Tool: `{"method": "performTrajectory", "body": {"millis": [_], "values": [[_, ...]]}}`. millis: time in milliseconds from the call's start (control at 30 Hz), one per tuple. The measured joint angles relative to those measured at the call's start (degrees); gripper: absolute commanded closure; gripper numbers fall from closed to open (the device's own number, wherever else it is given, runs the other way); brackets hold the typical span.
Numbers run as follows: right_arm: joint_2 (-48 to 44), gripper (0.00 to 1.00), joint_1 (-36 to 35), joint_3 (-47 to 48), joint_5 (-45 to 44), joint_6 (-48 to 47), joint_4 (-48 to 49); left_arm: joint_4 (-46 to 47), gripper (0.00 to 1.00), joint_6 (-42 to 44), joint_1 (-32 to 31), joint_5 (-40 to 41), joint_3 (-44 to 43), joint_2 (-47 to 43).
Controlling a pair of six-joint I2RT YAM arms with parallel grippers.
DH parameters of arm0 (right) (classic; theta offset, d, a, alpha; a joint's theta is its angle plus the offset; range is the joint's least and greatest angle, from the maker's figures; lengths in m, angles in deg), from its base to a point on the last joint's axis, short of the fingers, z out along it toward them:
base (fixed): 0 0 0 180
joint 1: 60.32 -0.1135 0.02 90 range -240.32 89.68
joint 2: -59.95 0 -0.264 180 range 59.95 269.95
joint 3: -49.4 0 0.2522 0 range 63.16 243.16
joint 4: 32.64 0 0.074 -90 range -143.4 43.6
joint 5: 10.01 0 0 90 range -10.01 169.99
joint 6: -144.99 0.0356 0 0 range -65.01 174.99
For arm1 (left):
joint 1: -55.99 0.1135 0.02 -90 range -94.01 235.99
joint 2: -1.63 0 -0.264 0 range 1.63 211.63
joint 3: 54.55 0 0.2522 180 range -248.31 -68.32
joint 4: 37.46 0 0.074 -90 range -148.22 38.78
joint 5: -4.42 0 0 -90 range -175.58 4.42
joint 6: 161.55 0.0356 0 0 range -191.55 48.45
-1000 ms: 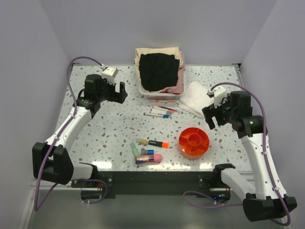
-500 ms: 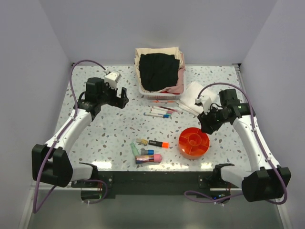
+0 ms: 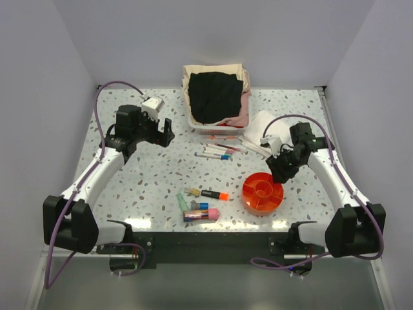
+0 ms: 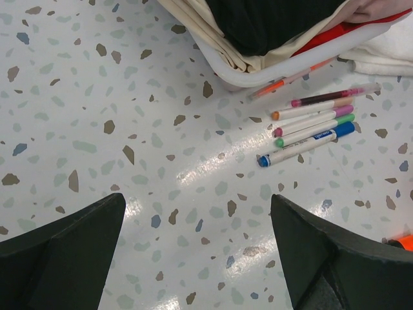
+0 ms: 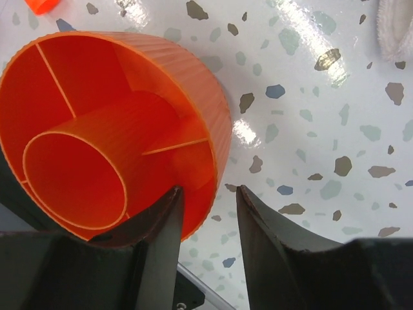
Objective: Sort the stationery into containers
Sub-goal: Pick up the storage box at the center of the board.
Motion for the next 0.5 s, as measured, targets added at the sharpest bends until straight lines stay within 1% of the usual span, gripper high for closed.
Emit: {"method": "performTrajectory", "body": {"millis": [100,200,300,333,367,400,500], "values": [[0.9,0.64,-0.3,-1.0,-0.9,0.1,1.6,0.0,0.00,0.0,0.0,0.0,0.0,0.0],[1.6,0.73,-1.4,-2.4,-2.1,0.2,3.2,0.0,0.00,0.0,0.0,0.0,0.0,0.0],[2.3,0.84,-3.1,-3.0,-3.4,0.2,4.5,0.0,0.00,0.2,0.0,0.1,0.0,0.0],[2.4,0.93,-3.6,-3.1,-3.9,0.3,5.1,-0.1,0.00,0.2,0.0,0.1,0.0,0.0],[2.4,0.98,-4.1,-3.2,-4.1,0.2,5.4,-0.1,0.00,0.4,0.0,0.2,0.0,0.0],[2.5,1.00,-4.8,-3.2,-4.8,0.3,5.8,-0.1,0.00,0.5,0.0,0.3,0.0,0.0],[2.5,1.00,-6.8,-3.0,-5.9,0.4,6.0,-0.5,0.00,1.1,0.0,0.9,0.0,0.0]]}}
